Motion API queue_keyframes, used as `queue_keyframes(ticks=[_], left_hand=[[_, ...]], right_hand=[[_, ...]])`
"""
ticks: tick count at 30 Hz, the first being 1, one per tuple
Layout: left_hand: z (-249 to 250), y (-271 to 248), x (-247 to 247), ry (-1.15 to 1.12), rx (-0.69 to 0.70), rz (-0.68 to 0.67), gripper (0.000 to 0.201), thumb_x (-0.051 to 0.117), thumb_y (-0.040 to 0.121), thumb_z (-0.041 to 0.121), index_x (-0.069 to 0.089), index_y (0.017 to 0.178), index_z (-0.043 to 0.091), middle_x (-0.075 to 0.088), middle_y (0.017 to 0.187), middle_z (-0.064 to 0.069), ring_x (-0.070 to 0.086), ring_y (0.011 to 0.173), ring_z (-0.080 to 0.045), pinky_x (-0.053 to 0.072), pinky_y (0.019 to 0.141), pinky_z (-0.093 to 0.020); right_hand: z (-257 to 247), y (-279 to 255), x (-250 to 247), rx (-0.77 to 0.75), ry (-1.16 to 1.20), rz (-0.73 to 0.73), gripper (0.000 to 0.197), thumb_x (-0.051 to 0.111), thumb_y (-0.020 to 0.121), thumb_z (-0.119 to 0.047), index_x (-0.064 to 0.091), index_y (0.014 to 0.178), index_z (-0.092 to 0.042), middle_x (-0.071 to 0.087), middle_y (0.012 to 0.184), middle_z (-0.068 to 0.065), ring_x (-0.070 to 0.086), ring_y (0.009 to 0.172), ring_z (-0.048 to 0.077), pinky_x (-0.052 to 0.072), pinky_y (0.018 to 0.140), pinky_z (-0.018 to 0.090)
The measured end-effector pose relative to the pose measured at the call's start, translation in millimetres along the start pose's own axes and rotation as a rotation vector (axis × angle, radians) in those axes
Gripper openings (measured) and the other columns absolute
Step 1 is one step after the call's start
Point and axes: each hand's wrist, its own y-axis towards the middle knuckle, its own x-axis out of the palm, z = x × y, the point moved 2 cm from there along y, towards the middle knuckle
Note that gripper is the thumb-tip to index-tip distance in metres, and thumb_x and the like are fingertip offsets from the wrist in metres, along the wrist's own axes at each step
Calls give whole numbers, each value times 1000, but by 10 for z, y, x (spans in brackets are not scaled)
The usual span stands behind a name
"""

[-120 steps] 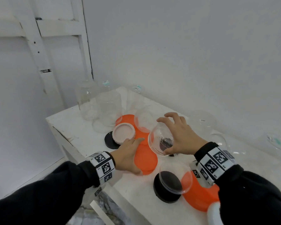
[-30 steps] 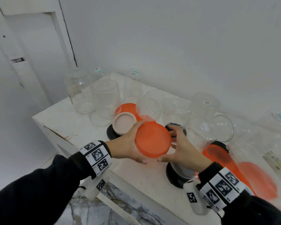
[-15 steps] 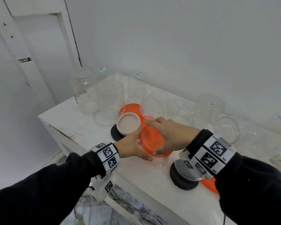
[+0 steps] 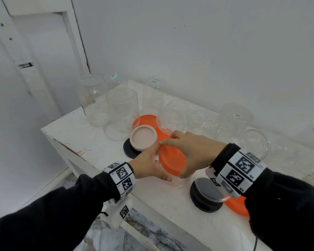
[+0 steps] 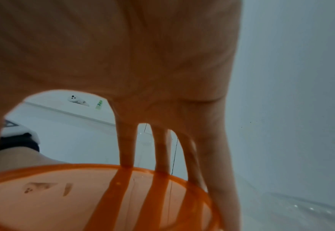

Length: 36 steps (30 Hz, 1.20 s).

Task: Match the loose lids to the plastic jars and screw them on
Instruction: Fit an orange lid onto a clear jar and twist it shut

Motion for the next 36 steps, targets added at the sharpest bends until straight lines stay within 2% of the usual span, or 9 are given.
queue_keyframes(ticks=[3,8,13,18,21,25,28,31,36], left_hand=[[3,3,14,11,-3,-52,117,86,44,39,23,141,21,38,139,10,37,129,-1,36,109,-33],[3,14,48,28,3,-19,119,86,42,40,21,141,26,38,140,7,37,130,-5,34,110,-34],[23,37,42,44,7,-14,110,86,40,40,31,135,29,45,133,12,42,124,0,36,106,-25],[39,15,44,8,-2,0,99,86,39,38,35,124,41,48,129,14,45,121,1,39,102,-21],[57,7,43,-8,-12,-28,92,87,42,32,37,118,43,49,124,18,47,115,8,40,97,-15],[61,9,34,-29,-17,-64,89,89,53,8,36,116,40,47,123,19,46,114,10,40,96,-13],[78,-3,42,-43,-10,-57,86,89,48,14,38,113,37,46,118,21,48,105,18,41,89,-9],[66,-8,50,-51,-3,-49,85,87,51,10,39,116,34,47,119,20,48,103,19,40,86,-7],[71,-8,55,-12,-21,-45,94,85,38,39,37,120,39,48,122,21,47,114,9,40,94,-13]], right_hand=[[-3,-7,22,11,-1,21,94,75,63,-47,21,140,-41,32,132,-6,42,108,19,47,86,36],[-1,-29,45,23,-5,-11,105,77,60,-56,15,143,-34,25,140,-1,40,117,23,46,91,40],[-18,-45,58,28,-27,32,99,78,60,-53,23,140,-33,31,132,-1,43,110,22,48,84,36],[-5,-47,54,3,-47,36,98,78,61,-50,23,141,-35,32,131,-2,42,109,21,46,80,33],[15,-48,69,-36,-42,28,96,78,61,-41,24,140,-37,31,131,-5,41,108,18,42,75,30],[53,-48,71,-71,20,-21,101,79,61,-30,20,141,-42,26,135,-10,35,115,15,46,83,35],[57,-38,85,-85,44,-43,102,80,60,-26,20,140,-43,26,134,-11,33,117,15,47,88,38],[68,-30,92,-85,54,-42,101,80,60,-28,22,140,-45,27,134,-11,35,116,15,46,91,38],[94,-27,81,-78,57,-13,99,80,58,-34,24,138,-48,31,131,-12,41,112,15,47,89,38]])
